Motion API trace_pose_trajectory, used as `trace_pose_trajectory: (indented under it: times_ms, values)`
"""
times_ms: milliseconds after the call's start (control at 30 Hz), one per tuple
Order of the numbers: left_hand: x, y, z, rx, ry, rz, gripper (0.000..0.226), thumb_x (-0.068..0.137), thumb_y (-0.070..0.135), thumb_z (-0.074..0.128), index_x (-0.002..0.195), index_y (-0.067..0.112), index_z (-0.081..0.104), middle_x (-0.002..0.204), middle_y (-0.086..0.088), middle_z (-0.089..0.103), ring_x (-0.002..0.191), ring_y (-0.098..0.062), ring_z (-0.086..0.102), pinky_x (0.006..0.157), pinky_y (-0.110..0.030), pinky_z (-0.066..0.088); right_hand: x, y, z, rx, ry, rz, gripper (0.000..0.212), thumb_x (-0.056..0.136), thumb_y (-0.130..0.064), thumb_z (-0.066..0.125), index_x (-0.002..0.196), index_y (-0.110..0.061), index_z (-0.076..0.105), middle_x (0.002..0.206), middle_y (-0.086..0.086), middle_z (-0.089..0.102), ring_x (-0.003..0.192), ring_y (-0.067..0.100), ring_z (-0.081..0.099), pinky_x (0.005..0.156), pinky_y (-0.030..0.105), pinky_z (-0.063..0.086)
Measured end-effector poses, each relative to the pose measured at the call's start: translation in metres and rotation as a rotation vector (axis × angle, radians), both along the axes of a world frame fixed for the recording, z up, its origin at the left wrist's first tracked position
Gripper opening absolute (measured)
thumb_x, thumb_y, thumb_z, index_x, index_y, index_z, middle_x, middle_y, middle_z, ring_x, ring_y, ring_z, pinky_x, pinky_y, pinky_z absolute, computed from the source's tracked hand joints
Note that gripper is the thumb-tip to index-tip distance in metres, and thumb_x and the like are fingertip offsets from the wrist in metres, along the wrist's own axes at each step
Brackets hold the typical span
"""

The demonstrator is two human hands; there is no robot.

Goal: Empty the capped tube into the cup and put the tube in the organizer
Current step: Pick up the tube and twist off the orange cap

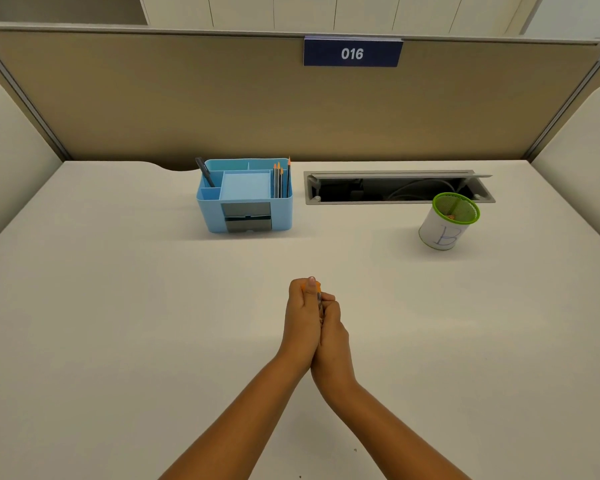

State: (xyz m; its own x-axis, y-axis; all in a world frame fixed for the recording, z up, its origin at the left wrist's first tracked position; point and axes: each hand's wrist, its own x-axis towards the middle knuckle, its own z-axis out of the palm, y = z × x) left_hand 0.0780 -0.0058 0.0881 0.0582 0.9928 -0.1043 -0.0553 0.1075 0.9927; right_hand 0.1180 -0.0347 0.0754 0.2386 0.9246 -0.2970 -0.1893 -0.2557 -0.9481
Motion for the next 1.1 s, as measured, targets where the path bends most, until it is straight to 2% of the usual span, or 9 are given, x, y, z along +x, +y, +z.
trace_pose_trajectory:
  times_ms: [200, 333, 433, 533, 733, 933, 1100]
  values:
    - [-0.0017, -0.0002, 0.0018, 0.002, -0.015, -0.017, 0.031, 0.094, 0.041, 0.031, 0.084, 0.019, 0.049, 0.065, 0.010, 0.050, 0.054, 0.005, 0.051, 0.053, -0.008, 0.044, -0.0009, -0.0015, 0.0030, 0.017, 0.017, 0.007, 0.050, 0.098, -0.036, 0.027, 0.062, -0.035, 0.061, 0.057, -0.018, 0.062, 0.061, -0.005, 0.058, 0.065, 0.021, 0.042]
    - [-0.0020, -0.0010, 0.0031, 0.022, -0.015, -0.008, 0.029, 0.095, 0.040, 0.031, 0.081, 0.020, 0.046, 0.064, 0.009, 0.048, 0.052, 0.004, 0.049, 0.052, -0.008, 0.043, 0.0005, -0.0026, 0.0033, 0.022, -0.015, 0.024, 0.050, 0.098, -0.036, 0.026, 0.062, -0.035, 0.061, 0.058, -0.018, 0.062, 0.061, -0.005, 0.058, 0.063, 0.017, 0.043]
    - [-0.0046, 0.0012, 0.0048, 0.008, -0.029, 0.002, 0.029, 0.093, 0.043, 0.031, 0.079, 0.021, 0.045, 0.067, 0.007, 0.049, 0.058, 0.001, 0.050, 0.055, -0.011, 0.046, -0.0008, -0.0048, 0.0017, 0.022, -0.034, 0.044, 0.048, 0.098, -0.040, 0.024, 0.072, -0.042, 0.064, 0.067, -0.018, 0.069, 0.071, -0.006, 0.063, 0.059, 0.011, 0.047]
    - [-0.0063, 0.0024, 0.0062, 0.000, -0.029, -0.018, 0.030, 0.092, 0.044, 0.032, 0.081, 0.020, 0.045, 0.072, 0.001, 0.051, 0.066, -0.005, 0.052, 0.058, -0.013, 0.048, -0.0023, -0.0062, 0.0020, 0.009, -0.020, 0.048, 0.047, 0.098, -0.042, 0.023, 0.076, -0.046, 0.065, 0.071, -0.019, 0.070, 0.075, -0.005, 0.065, 0.059, 0.011, 0.047]
    - [-0.0048, 0.0017, 0.0077, 0.007, -0.020, -0.015, 0.029, 0.092, 0.044, 0.032, 0.080, 0.021, 0.046, 0.069, 0.006, 0.052, 0.059, 0.001, 0.054, 0.057, -0.013, 0.047, -0.0017, -0.0049, 0.0032, 0.016, -0.008, 0.057, 0.044, 0.097, -0.043, 0.024, 0.080, -0.043, 0.065, 0.073, -0.018, 0.070, 0.077, -0.004, 0.065, 0.057, 0.007, 0.047]
    - [-0.0018, 0.0022, 0.0047, 0.008, -0.025, 0.009, 0.027, 0.092, 0.045, 0.028, 0.082, 0.026, 0.046, 0.070, 0.006, 0.054, 0.059, 0.006, 0.056, 0.055, -0.006, 0.046, 0.0011, -0.0059, 0.0039, 0.023, -0.065, 0.060, 0.042, 0.098, -0.042, 0.025, 0.078, -0.050, 0.062, 0.075, -0.021, 0.070, 0.078, -0.006, 0.065, 0.056, 0.006, 0.047]
    - [-0.0022, 0.0017, 0.0025, -0.022, -0.066, 0.025, 0.025, 0.090, 0.051, 0.026, 0.090, 0.034, 0.045, 0.073, 0.004, 0.058, 0.066, -0.004, 0.060, 0.065, -0.018, 0.047, 0.0032, -0.0075, -0.0008, 0.030, -0.126, 0.070, 0.036, 0.098, -0.040, 0.026, 0.084, -0.050, 0.057, 0.077, -0.021, 0.070, 0.080, -0.005, 0.064, 0.064, 0.012, 0.048]
